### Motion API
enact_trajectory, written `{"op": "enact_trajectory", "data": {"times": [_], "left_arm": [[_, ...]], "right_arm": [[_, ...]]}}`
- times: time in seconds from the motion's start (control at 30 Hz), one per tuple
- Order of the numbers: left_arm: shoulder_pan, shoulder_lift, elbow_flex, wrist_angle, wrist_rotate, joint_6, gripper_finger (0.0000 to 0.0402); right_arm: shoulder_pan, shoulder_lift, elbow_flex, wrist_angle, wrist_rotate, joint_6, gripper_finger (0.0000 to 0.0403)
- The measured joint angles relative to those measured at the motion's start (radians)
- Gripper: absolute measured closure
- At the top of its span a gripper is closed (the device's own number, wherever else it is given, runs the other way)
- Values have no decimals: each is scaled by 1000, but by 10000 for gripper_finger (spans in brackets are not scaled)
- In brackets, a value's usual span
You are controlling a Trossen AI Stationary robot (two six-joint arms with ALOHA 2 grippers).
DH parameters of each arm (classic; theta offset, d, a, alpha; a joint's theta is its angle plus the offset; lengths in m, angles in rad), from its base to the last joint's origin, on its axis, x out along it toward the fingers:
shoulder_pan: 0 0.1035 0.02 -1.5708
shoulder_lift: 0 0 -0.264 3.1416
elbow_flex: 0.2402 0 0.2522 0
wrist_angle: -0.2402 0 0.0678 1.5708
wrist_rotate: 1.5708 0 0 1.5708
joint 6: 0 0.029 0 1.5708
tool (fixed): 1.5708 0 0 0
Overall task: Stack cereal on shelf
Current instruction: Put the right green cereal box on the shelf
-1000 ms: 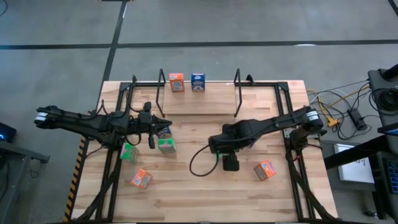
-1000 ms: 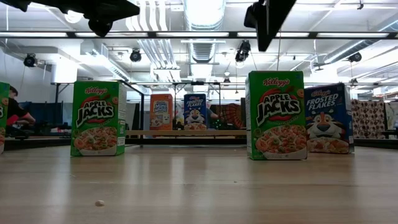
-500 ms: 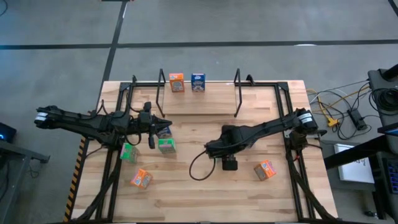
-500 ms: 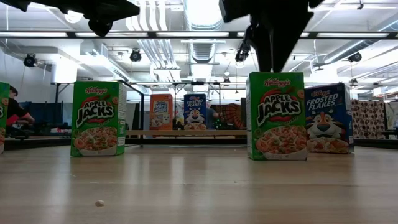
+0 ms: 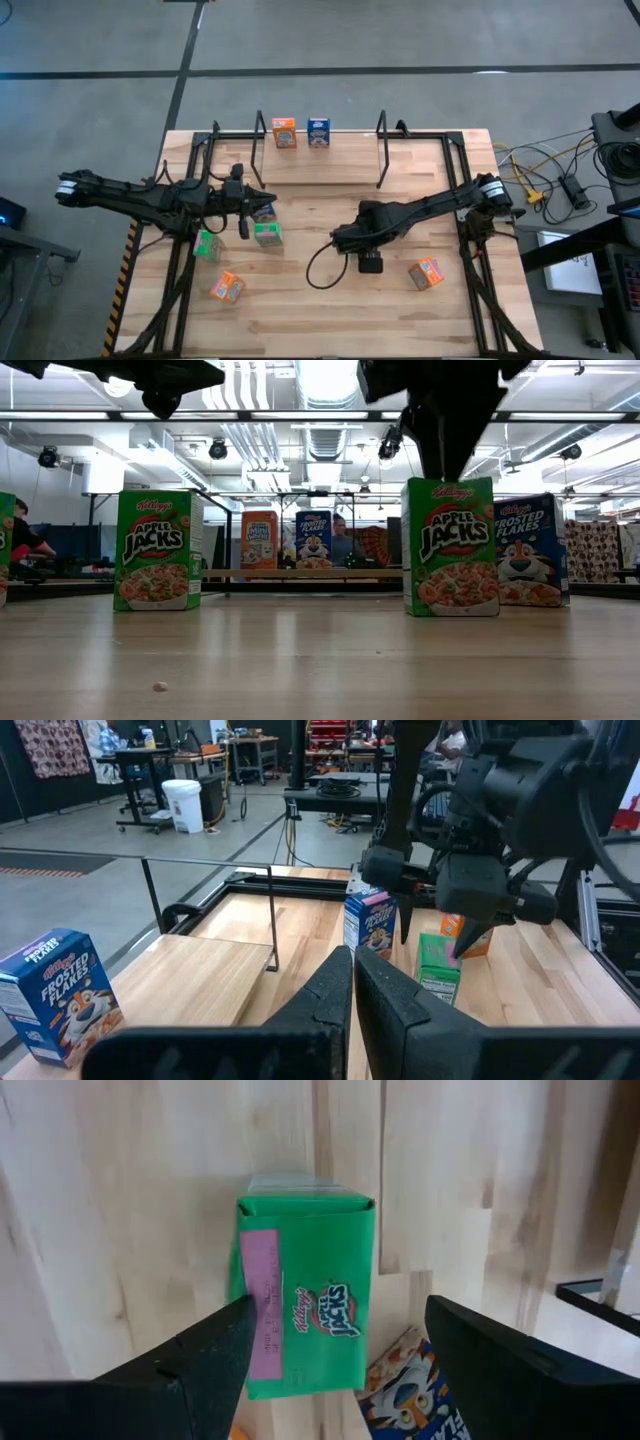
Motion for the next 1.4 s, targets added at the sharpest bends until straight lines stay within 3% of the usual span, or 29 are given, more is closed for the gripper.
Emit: {"op": "enact_trajectory", "data": {"times": [0.23,0.6,1.1,1.4], "left_arm": [[0,0,0,0,0,0,401],[0,0,0,0,0,0,401],[0,0,0,0,0,0,401],[0,0,0,0,0,0,401]], "right_arm": [[0,-34,20,21,-77,33,116],[2,-34,-79,69,-71,36,102],[2,-33,-117,107,-70,26,176],[2,-34,-117,114,-70,25,184]]}}
